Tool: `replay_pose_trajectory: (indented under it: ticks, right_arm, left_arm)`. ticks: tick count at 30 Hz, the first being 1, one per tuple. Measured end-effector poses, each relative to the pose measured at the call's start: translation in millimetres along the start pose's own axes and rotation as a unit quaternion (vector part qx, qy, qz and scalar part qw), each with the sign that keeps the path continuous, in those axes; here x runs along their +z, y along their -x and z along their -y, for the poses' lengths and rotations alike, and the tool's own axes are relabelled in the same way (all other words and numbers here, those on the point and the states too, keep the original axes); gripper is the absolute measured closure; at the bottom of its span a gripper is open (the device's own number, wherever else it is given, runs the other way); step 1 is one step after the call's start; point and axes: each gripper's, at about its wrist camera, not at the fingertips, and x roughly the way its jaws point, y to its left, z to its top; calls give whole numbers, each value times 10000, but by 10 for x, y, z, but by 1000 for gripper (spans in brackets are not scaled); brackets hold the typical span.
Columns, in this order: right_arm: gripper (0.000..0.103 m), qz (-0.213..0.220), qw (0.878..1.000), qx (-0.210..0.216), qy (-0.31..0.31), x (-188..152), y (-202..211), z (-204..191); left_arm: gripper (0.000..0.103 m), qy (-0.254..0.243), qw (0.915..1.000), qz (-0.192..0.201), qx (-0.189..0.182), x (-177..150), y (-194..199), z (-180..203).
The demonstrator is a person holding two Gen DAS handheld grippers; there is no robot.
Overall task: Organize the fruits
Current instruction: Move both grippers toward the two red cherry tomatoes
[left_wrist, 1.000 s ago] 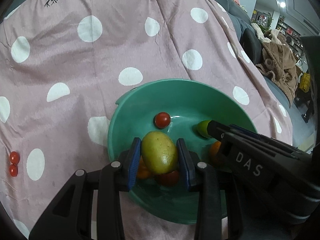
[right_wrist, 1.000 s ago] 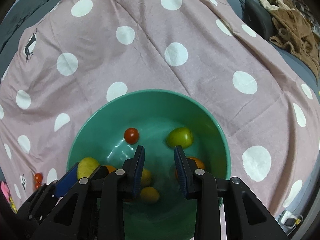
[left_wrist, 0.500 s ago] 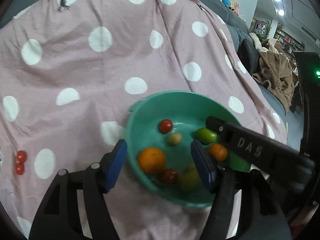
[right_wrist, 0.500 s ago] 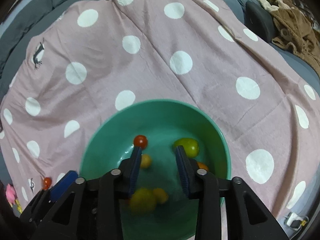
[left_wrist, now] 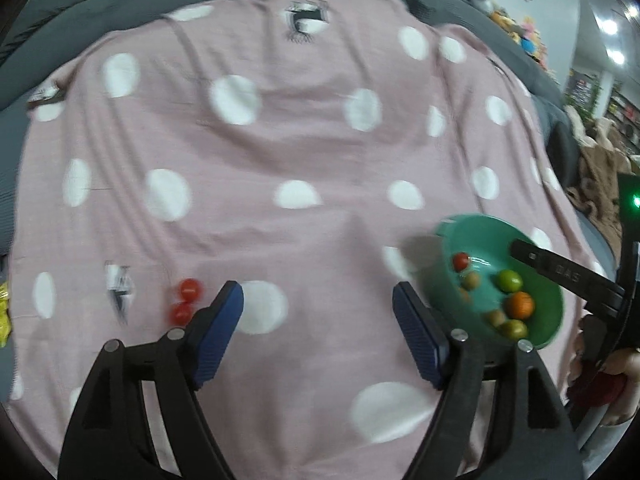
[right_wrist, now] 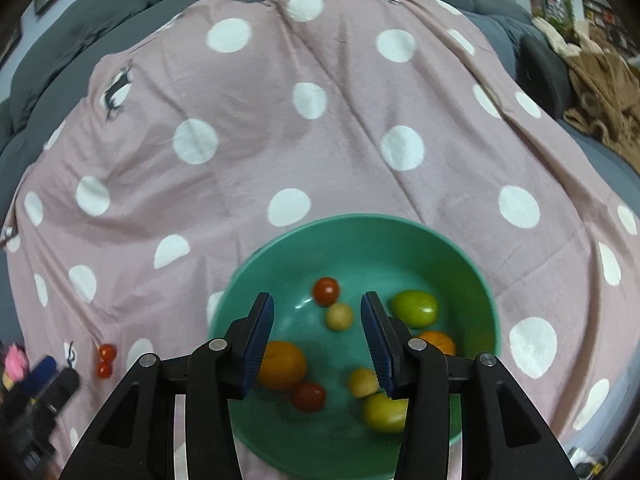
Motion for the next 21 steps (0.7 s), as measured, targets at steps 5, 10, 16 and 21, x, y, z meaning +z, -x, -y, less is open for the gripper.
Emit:
replay_pose_trajectory:
  ticks: [5, 10, 16, 21]
  right_arm:
    - [57, -26, 9991, 30, 412, -63, -20, -265]
    - [57, -110, 9955, 137, 931, -167, -95, -611]
    - [57, -395, 9856, 348, 1604, -352, -262, -1039]
    - [57, -596, 9788, 644, 1851, -478, -339, -1299]
  left_arm:
    - [22, 726, 9970, 150, 207, -120, 29, -582]
    - [22, 1105, 9932, -19, 370, -193, -156, -997]
    - [22, 1598, 9862, -54, 421, -236, -148, -1350]
    - [21, 1838, 9816, -115, 504, -252, -142, -1515]
